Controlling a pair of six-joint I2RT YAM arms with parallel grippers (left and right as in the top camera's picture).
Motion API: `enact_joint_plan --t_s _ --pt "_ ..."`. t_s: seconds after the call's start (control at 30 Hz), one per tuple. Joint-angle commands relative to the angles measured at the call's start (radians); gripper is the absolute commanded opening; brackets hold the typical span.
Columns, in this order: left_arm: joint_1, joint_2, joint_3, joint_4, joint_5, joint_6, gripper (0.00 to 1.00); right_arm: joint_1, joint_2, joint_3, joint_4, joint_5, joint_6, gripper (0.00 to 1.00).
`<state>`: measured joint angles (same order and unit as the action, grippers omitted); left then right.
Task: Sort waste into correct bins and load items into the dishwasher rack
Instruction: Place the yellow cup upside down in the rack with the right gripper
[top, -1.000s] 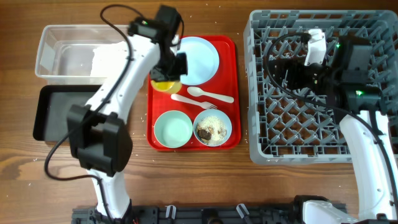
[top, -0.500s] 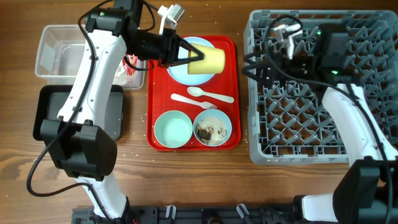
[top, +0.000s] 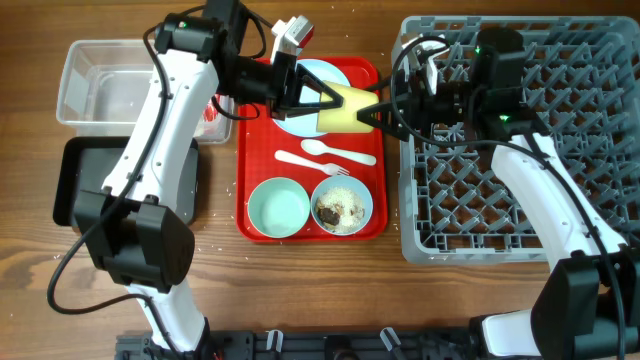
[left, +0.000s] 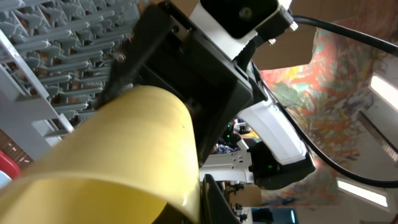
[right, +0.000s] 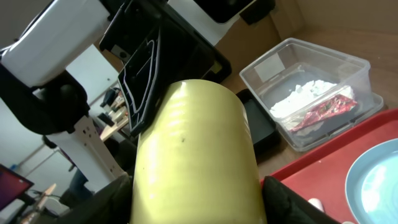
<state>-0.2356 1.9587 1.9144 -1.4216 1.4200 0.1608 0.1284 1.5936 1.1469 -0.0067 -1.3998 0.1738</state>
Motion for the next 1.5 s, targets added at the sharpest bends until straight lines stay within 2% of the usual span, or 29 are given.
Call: enact_joint_plan --t_s 0.0,0.17,0.27,0.37,0.43,0.57,0.7,0.77,0.87,1.03,1.23,1.27,1.37,1.47 --pt "0.002 -0.014 0.014 0.0 0.03 0.019 0.19 0.005 0.011 0.018 0.006 0.001 0.013 0.45" --pt "0.005 -0.014 0.014 0.05 0.029 0.019 0.43 -0.021 0.011 0.018 0.006 -0.006 0.032 0.38" --pt "0.034 -0.014 0.014 0.072 0.017 0.019 0.47 -0.125 0.01 0.018 -0.016 0.033 0.117 0.33" --pt "0.085 -0.014 0.014 0.112 -0.109 0.019 0.49 -0.228 -0.024 0.018 -0.223 0.197 0.108 0.35" --pt "0.106 -0.014 0.014 0.117 -0.279 0.019 0.53 -0.252 -0.095 0.018 -0.46 0.452 0.04 0.38" --pt "0.103 -0.014 0.014 0.118 -0.553 0.019 0.53 -0.228 -0.264 0.032 -0.737 0.818 0.035 0.39" --pt "0.1 -0.014 0.014 0.126 -0.739 0.018 0.52 -0.15 -0.397 0.129 -1.043 1.144 0.098 0.38" --pt "0.1 -0.014 0.014 0.128 -0.8 0.015 0.51 -0.095 -0.396 0.173 -1.2 1.251 0.149 0.38" --pt "0.1 -0.014 0.014 0.128 -0.861 0.015 0.48 -0.035 -0.353 0.173 -1.353 1.292 0.218 0.38" --pt "0.1 -0.014 0.014 0.132 -0.872 0.015 0.49 -0.011 -0.192 0.172 -1.449 1.297 0.221 0.38" --pt "0.1 -0.014 0.014 0.131 -0.872 0.015 0.49 -0.011 -0.005 0.154 -1.422 1.348 0.219 0.39" --pt "0.1 -0.014 0.014 0.131 -0.872 0.015 0.49 -0.011 0.01 0.148 -1.412 1.347 0.218 0.41" --pt "0.1 -0.014 0.014 0.132 -0.872 0.015 0.5 -0.01 0.028 0.135 -1.392 1.347 0.219 0.71" --pt "0.1 -0.014 0.014 0.131 -0.872 0.015 0.5 -0.01 0.028 0.135 -1.374 1.344 0.218 0.76"
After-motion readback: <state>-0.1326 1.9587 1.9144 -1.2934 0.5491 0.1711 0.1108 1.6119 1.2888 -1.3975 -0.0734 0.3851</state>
